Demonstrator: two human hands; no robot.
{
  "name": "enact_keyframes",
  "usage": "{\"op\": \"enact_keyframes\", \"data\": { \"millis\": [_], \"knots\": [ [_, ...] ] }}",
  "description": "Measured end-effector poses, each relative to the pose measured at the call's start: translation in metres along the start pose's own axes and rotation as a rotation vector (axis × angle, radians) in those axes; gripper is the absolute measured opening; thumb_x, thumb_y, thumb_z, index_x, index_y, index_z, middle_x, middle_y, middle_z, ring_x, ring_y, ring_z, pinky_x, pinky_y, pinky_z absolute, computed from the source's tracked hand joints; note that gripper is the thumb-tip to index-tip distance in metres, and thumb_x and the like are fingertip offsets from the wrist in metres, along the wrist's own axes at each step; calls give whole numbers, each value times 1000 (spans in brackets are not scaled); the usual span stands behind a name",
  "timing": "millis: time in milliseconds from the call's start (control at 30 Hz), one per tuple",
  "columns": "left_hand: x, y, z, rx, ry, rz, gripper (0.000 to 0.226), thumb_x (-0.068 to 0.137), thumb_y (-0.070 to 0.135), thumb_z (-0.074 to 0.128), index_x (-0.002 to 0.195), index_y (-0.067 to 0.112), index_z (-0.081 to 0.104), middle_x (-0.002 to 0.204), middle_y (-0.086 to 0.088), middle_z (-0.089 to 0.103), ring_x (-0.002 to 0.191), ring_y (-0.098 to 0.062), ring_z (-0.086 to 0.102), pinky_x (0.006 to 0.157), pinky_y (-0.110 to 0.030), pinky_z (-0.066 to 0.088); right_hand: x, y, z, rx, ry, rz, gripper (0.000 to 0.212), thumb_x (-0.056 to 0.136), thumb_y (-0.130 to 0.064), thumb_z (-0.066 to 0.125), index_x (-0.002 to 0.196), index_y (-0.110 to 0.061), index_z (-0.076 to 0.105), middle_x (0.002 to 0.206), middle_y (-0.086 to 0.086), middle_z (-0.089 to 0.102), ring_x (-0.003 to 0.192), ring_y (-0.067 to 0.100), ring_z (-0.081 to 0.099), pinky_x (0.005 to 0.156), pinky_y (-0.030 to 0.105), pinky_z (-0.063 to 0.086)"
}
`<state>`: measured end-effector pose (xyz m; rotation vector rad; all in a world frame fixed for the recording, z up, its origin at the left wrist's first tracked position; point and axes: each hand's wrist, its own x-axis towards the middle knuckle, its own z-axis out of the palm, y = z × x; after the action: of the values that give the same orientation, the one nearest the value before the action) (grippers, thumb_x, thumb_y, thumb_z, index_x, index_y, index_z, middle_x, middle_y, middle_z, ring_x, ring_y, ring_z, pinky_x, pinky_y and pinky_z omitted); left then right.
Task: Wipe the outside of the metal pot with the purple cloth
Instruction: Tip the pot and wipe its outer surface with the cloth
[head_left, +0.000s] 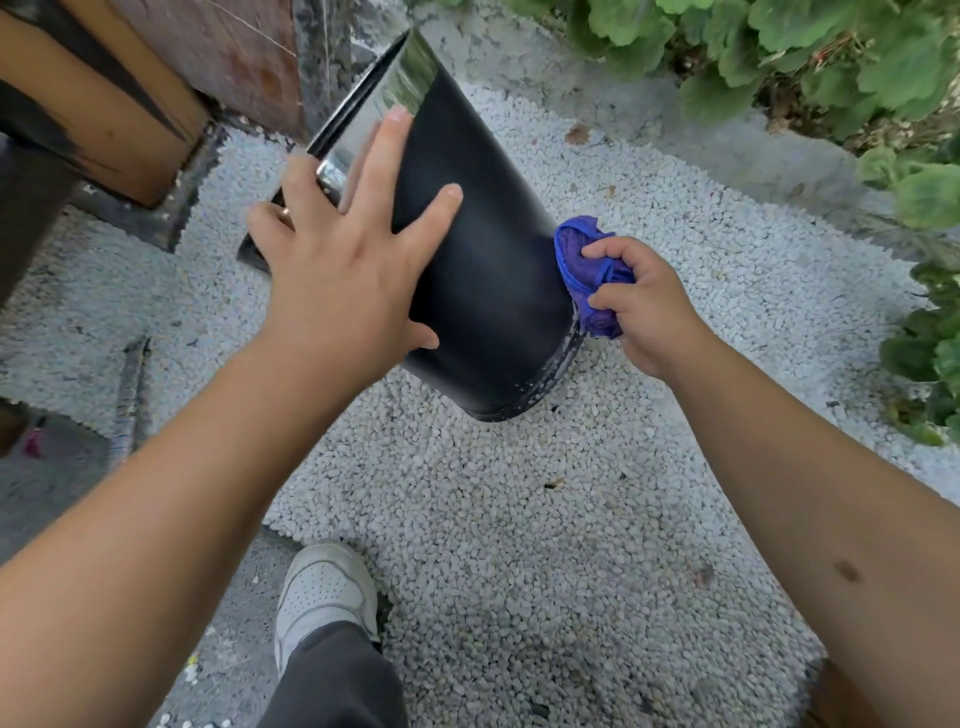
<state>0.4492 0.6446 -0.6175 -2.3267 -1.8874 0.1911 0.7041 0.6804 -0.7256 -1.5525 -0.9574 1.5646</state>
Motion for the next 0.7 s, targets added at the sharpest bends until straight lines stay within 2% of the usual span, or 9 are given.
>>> {"op": "enact_keyframes", "data": {
  "millis": [100, 200, 433, 700],
  "knots": [
    [3, 8, -4, -22, 2, -15, 120, 37, 55, 93, 143, 35, 41, 165, -12, 15, 119, -62, 37, 76, -58, 38, 6, -5, -9, -5, -8, -4, 51, 74, 17, 49, 92, -27, 67, 103, 8, 63, 80, 22, 59, 63, 28, 46],
    [4, 3, -3, 4, -10, 4, 126, 35, 55, 93, 146, 34, 38, 164, -9, 18, 119, -64, 37, 74, -56, 37, 12, -10, -11, -53, -52, -22, 50, 68, 11, 52, 90, -31, 68, 103, 9, 63, 81, 25, 57, 65, 32, 44],
    [-2, -1, 1, 21, -50, -79, 130, 33, 58, 93, 147, 39, 36, 164, -2, 20, 120, -61, 37, 76, -52, 36, 14, -15, -6, -149, -83, -65, 51, 69, 3, 53, 87, -42, 68, 96, -1, 65, 73, 20, 58, 60, 30, 46],
    [-1, 12, -3, 29, -46, -98, 129, 32, 54, 95, 146, 42, 35, 164, 1, 18, 118, -57, 38, 76, -52, 37, -2, -4, -10, -32, -44, -6, 49, 69, 6, 53, 87, -37, 68, 100, 3, 64, 77, 19, 58, 61, 28, 45]
  ]
}}
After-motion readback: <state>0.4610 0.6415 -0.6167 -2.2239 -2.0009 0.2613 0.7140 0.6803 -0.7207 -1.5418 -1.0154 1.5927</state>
